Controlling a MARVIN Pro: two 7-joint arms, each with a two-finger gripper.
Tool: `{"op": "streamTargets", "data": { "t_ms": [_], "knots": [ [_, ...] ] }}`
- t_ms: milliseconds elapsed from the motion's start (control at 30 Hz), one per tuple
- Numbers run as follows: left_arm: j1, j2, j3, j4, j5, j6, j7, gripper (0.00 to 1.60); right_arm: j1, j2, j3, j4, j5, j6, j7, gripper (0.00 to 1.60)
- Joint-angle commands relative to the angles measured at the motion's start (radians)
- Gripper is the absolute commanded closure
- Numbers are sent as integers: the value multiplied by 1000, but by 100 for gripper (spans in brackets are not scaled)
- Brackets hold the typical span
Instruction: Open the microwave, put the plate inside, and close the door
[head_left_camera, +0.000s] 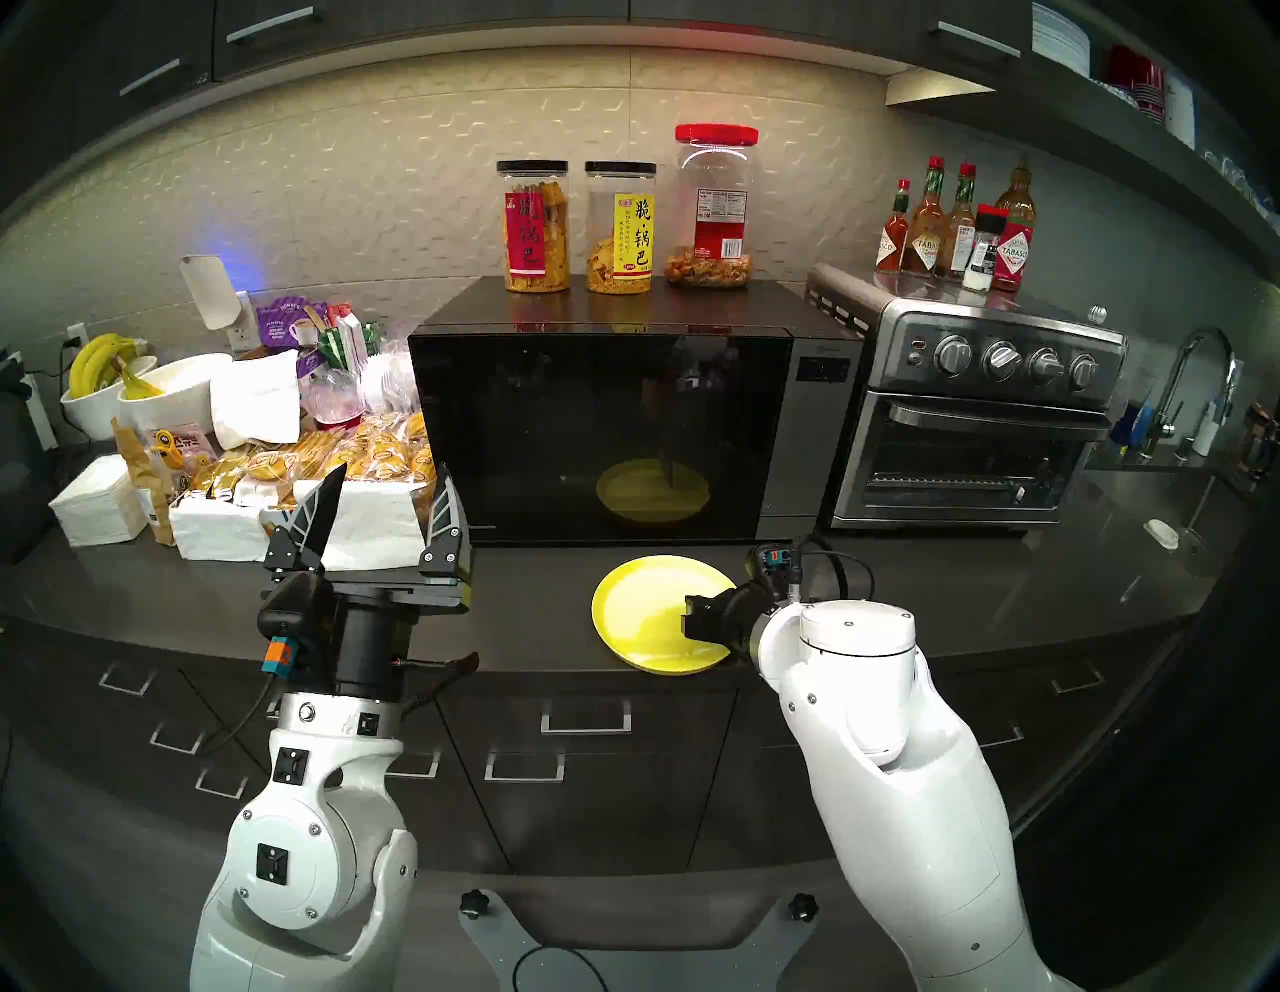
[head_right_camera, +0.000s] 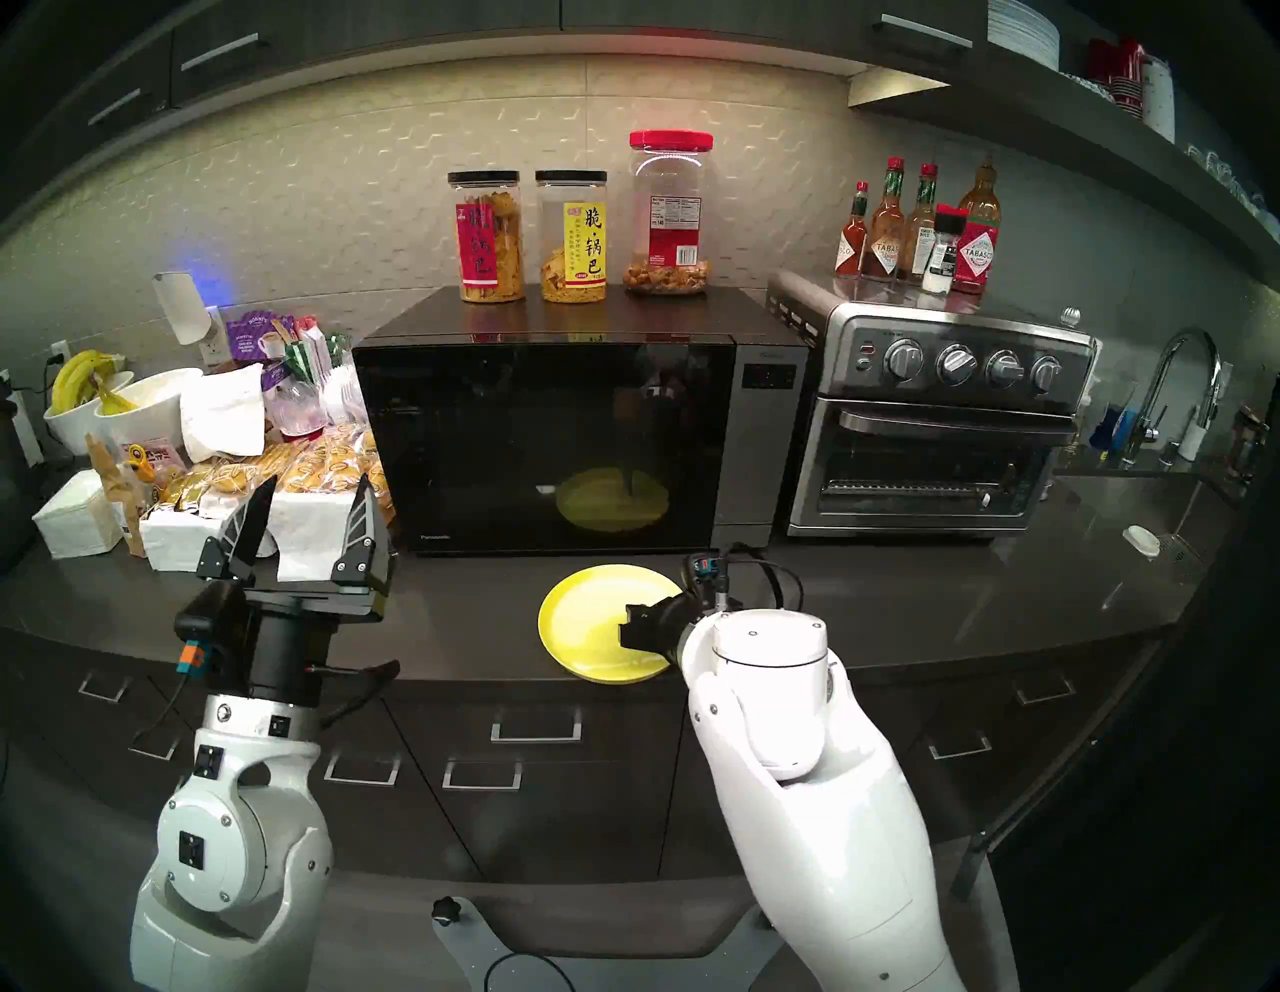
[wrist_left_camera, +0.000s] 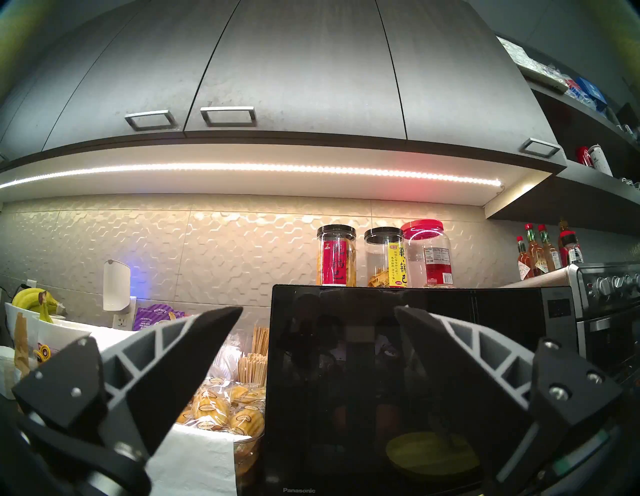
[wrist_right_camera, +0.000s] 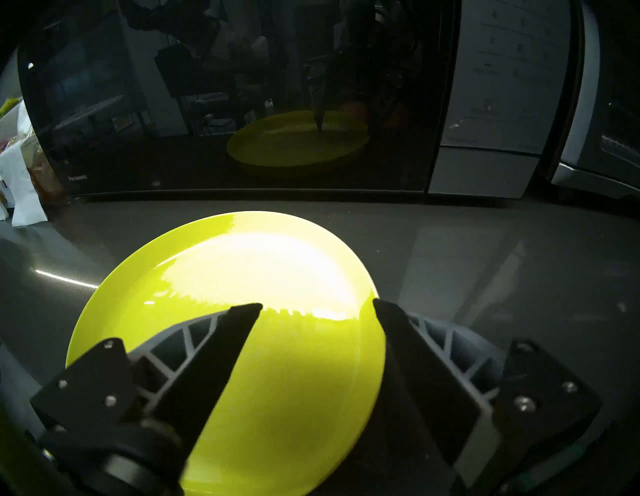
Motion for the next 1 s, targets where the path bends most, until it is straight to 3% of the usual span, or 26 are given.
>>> {"op": "streamTargets", "data": {
  "t_ms": [0, 267, 433, 967],
  "knots": [
    [2, -2, -1, -19, 2, -2, 2, 0, 21, 15, 3, -32, 33, -1, -16, 13],
    [2, -2, -1, -19, 2, -2, 2, 0, 30, 30, 0, -49, 69, -1, -30, 22],
    [2, -2, -1, -19, 2, -2, 2, 0, 38, 38, -6, -53, 89, -1, -50, 19],
    [3, -2, -1, -20, 2, -2, 2, 0, 86, 27, -11, 25, 129, -1, -135, 24]
  ]
}}
